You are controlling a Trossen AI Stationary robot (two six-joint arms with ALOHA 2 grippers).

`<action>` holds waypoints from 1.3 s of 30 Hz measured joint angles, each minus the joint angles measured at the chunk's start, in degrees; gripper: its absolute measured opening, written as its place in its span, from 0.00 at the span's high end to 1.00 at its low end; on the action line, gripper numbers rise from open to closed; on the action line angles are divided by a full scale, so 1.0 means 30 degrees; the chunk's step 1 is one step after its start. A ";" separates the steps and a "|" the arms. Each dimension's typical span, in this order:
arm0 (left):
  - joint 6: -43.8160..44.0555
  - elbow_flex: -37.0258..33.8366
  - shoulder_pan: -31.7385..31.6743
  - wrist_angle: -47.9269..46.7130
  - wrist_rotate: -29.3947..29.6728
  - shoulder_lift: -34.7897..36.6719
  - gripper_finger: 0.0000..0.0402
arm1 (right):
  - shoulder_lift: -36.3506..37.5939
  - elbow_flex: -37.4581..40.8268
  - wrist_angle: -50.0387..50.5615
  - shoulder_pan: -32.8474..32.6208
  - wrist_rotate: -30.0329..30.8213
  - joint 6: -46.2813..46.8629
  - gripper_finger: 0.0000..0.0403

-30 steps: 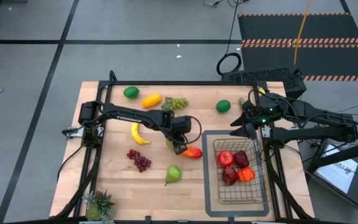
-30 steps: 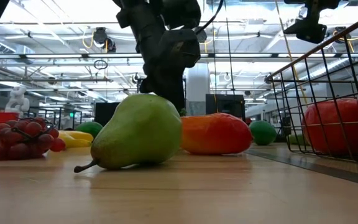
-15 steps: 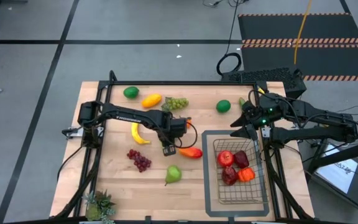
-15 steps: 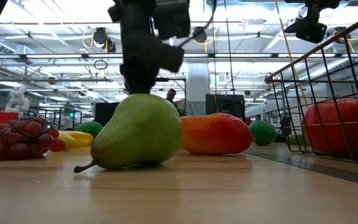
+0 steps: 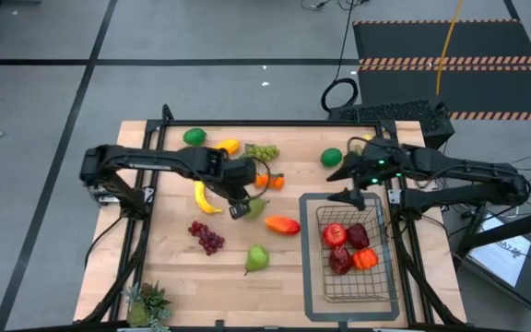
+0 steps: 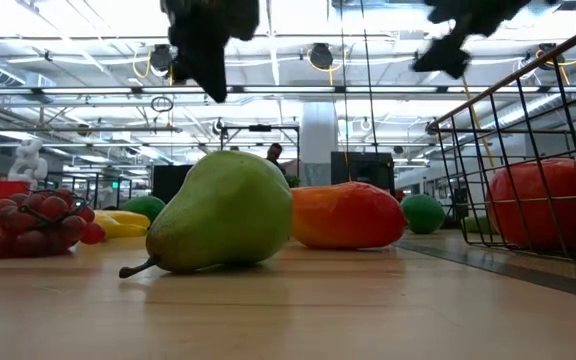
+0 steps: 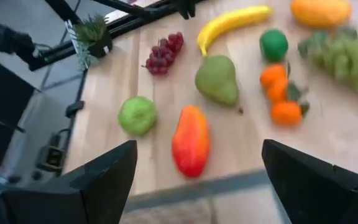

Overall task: Build produce basket
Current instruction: Put the top green pear into the wire basket

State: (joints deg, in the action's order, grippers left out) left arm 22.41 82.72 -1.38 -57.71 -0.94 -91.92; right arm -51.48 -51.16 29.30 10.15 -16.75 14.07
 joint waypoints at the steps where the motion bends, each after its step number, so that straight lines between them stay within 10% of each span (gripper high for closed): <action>1: 0.0388 0.0000 0.0070 -0.0268 0.0208 0.0314 0.91 | -0.0650 0.0000 -0.0744 0.0000 0.0000 -0.0516 0.16; 15: 0.8456 -0.4350 0.4705 0.0368 0.2457 0.6019 0.91 | -1.0757 0.0000 -1.3517 0.0000 -0.0526 -0.4682 0.17; 39: 1.0079 -0.5799 0.7143 0.1632 0.3822 0.7913 0.91 | -1.9146 0.0007 -1.8193 0.0225 -0.0458 -0.8642 0.58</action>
State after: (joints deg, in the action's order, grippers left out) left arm 52.64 65.32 20.05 -52.82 10.52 -68.18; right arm -108.92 -51.14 -25.28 10.83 -18.13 -11.86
